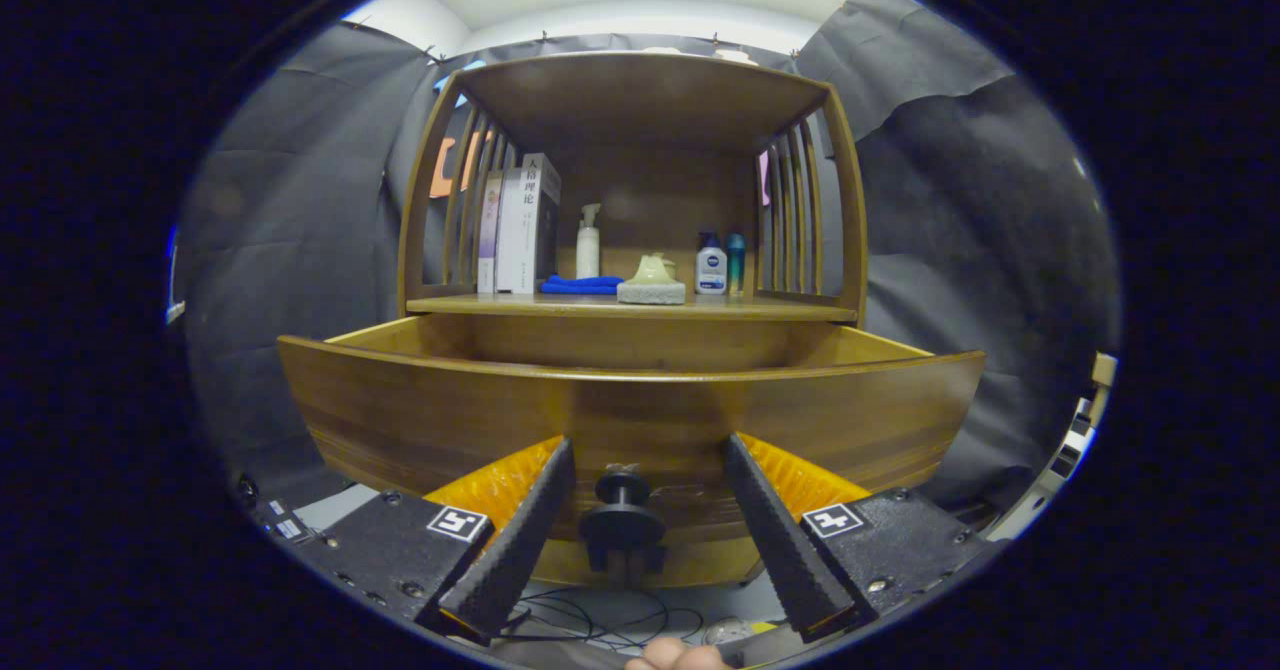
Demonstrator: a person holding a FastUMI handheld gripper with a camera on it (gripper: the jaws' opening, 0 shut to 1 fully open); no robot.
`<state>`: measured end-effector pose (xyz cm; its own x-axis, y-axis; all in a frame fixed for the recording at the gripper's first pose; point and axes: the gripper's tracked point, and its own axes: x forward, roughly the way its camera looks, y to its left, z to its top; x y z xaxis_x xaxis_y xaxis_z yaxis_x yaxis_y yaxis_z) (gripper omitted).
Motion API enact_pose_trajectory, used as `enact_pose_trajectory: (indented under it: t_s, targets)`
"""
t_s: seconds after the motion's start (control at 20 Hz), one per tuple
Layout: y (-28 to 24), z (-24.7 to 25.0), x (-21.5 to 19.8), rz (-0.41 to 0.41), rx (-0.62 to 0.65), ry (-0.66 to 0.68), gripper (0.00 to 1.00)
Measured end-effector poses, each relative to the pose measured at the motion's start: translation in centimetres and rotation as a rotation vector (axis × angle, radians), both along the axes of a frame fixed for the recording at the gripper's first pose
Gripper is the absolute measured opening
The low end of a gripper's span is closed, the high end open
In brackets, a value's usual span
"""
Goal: Pull open the drawer, take out the items inside it, and place them on the countertop above the cabinet.
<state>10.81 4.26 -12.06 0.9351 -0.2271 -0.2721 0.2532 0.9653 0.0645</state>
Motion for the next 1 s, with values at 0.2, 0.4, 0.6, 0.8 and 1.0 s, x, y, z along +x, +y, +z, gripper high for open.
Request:
enact_pose_trajectory:
  t_s: [0.2, 0.4, 0.6, 0.8, 1.0]
  targets:
    - [0.0, -0.3, 0.9, 0.011, 0.05, 0.015, 0.99]
    - [-0.5, -0.5, 2.2, 0.015, 0.044, 0.024, 0.99]
    - [-0.6, -0.1, 3.5, 0.008, 0.031, 0.018, 0.99]
    - [-0.7, -0.3, 4.8, 0.004, 0.03, 0.03, 0.99]
    - [-1.0, -0.3, 5.9, 0.003, 0.035, 0.035, 1.0]
